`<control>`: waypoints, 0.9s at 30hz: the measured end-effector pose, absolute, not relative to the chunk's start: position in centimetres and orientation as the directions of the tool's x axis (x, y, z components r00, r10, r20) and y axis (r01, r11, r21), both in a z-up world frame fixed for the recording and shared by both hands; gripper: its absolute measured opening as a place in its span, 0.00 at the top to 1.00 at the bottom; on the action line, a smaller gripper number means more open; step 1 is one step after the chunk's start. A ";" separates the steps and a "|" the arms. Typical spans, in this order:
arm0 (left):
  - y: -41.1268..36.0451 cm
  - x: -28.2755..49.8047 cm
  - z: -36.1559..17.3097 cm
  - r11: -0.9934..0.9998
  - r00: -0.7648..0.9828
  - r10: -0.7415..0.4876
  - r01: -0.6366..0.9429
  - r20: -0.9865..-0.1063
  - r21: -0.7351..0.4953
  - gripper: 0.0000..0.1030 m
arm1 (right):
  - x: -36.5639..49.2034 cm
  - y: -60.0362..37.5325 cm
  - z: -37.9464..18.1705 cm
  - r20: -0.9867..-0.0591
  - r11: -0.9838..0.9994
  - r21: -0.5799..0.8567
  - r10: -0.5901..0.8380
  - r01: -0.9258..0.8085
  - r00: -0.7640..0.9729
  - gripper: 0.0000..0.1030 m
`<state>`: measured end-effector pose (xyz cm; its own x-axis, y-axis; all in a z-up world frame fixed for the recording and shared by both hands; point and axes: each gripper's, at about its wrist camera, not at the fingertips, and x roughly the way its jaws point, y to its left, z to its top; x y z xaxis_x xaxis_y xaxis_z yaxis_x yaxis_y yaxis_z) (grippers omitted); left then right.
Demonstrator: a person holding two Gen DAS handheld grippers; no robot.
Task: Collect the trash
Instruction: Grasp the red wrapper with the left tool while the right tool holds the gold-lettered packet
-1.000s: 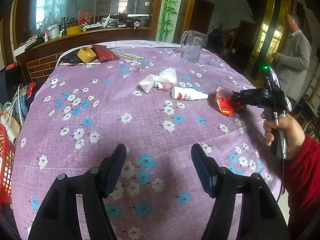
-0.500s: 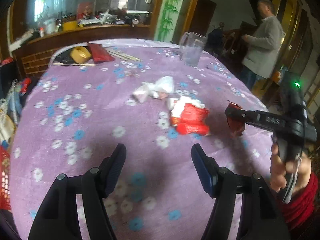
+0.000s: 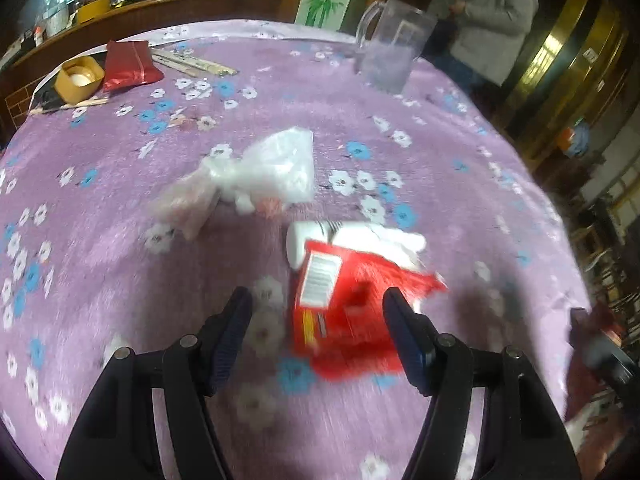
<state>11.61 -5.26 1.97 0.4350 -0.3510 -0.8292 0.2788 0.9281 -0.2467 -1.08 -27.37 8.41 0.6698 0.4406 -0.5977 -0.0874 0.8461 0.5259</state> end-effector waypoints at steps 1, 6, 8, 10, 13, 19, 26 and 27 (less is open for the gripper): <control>-5.7 12.0 1.6 0.930 0.429 -0.345 0.279 -0.835 -0.241 0.36 | -1.2 -27.7 8.3 -0.597 0.844 0.530 0.440 -0.083 0.671 0.70; -7.6 11.3 1.3 0.925 0.460 -0.331 0.329 -0.824 -0.187 0.61 | -1.6 -29.1 8.0 -0.592 0.838 0.541 0.441 -0.074 0.675 0.70; -7.9 10.7 1.3 0.927 0.475 -0.314 0.340 -0.822 -0.158 0.79 | -1.6 -29.5 7.7 -0.590 0.833 0.548 0.444 -0.069 0.674 0.70; -7.8 10.1 1.4 0.922 0.471 -0.332 0.347 -0.817 -0.174 0.90 | -1.7 -29.7 7.5 -0.589 0.829 0.556 0.448 -0.066 0.673 0.70; -7.9 8.5 1.3 0.923 0.459 -0.327 0.344 -0.826 -0.174 1.00 | -1.7 -29.6 7.1 -0.588 0.823 0.565 0.456 -0.064 0.668 0.70; -8.5 4.3 1.7 0.893 0.444 -0.362 0.419 -0.820 -0.167 1.00 | -1.9 -29.6 6.7 -0.588 0.818 0.573 0.457 -0.055 0.668 0.70; -9.5 4.3 5.7 0.888 0.587 -0.307 0.459 -0.749 -0.004 0.37 | -2.3 -30.1 6.6 -0.578 0.809 0.586 0.455 -0.043 0.677 0.70; -9.5 4.4 6.4 0.890 0.615 -0.311 0.456 -0.724 0.005 0.36 | -2.4 -30.3 6.6 -0.577 0.808 0.588 0.454 -0.041 0.679 0.70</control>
<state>4.40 -9.52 6.35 0.6151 -0.3111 -0.7245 0.4561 0.8899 0.0051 -2.42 -30.28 6.60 0.6790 0.4540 -0.5769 -0.0409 0.8080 0.5878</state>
